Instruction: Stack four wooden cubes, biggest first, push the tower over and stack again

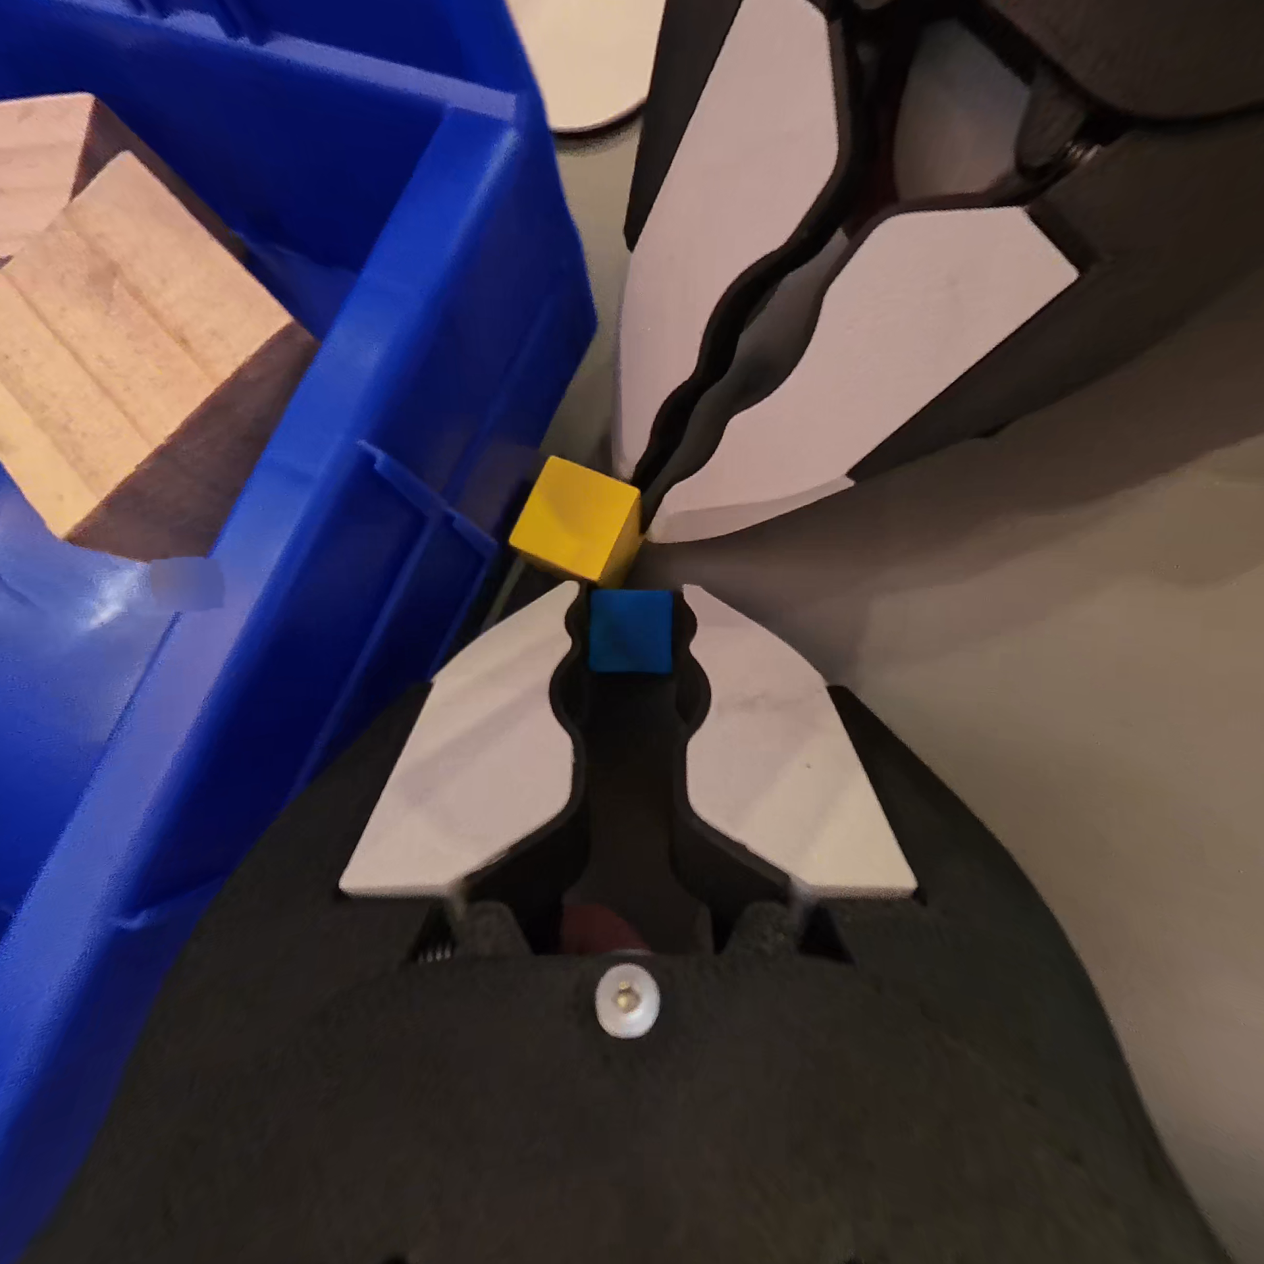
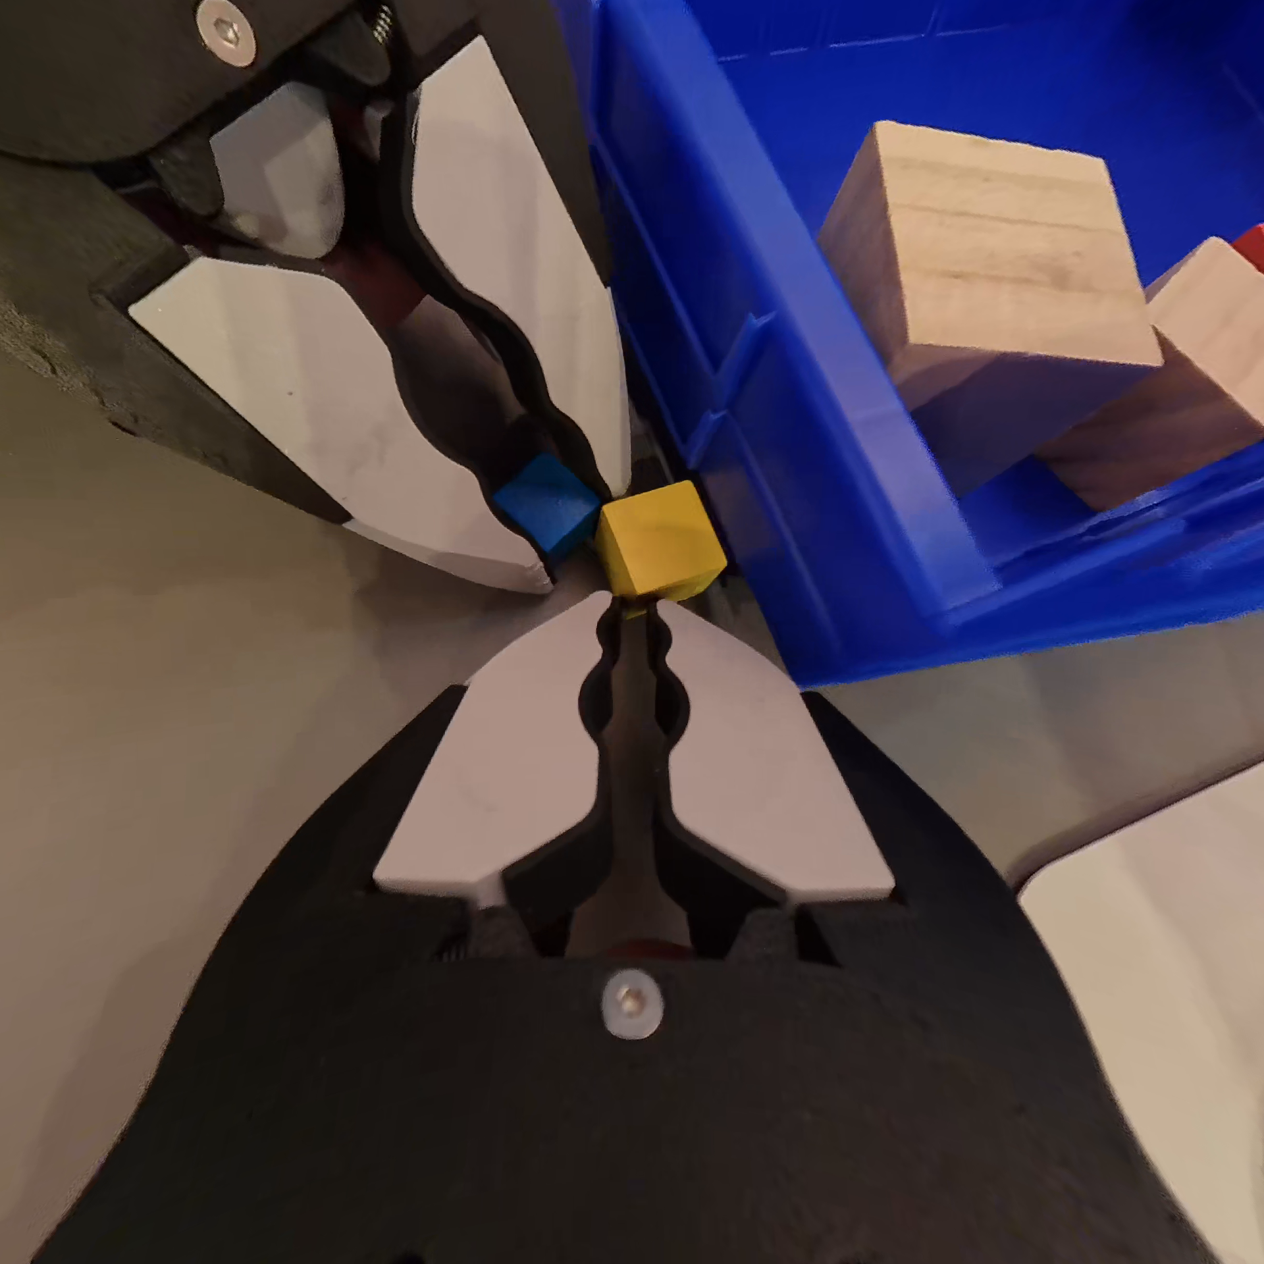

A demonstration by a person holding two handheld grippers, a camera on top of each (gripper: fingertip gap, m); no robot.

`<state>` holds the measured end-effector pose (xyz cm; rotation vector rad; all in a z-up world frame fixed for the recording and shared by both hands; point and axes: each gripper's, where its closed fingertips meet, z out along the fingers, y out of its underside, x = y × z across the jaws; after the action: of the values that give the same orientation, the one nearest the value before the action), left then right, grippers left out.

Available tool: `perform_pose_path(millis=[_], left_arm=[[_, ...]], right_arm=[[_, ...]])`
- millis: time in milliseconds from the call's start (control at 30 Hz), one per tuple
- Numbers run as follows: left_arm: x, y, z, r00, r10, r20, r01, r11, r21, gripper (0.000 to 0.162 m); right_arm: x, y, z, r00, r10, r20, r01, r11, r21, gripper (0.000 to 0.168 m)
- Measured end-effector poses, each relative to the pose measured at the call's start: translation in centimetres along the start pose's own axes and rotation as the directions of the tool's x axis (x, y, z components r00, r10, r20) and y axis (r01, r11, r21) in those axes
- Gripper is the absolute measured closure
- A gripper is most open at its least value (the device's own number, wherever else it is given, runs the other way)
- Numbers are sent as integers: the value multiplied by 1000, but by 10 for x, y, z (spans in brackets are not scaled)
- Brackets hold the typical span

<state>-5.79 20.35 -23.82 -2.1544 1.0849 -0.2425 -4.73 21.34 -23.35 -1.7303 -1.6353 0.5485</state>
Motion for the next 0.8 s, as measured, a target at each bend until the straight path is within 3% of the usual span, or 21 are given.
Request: perform_pose_path(millis=[200, 233, 333, 500, 633, 800], left_arm=[[48, -3, -9, 988, 65, -137, -63, 998, 20, 139], [56, -4, -11, 985, 73, -154, -69, 997, 32, 139], [61, -3, -15, 989, 76, -130, -73, 997, 32, 140], [62, -7, -10, 990, 86, -111, -83, 996, 33, 140], [62, -10, -12, 991, 80, -107, -74, 995, 60, 140], [65, -16, -13, 990, 82, -114, -72, 993, 95, 140]], right_arm=[[-32, 22, -29, 992, -42, 123, 46, 998, -31, 163], [-34, 26, -36, 990, -43, 135, 46, 999, -24, 159], [-25, 36, -47, 991, -54, 126, 57, 998, -23, 120], [-36, 23, -30, 964, -149, 218, 148, 989, 22, 107], [-44, 16, -23, 943, -162, 291, 158, 987, 39, 139], [-44, 12, -53, 961, -134, 240, 129, 991, 37, 139]])
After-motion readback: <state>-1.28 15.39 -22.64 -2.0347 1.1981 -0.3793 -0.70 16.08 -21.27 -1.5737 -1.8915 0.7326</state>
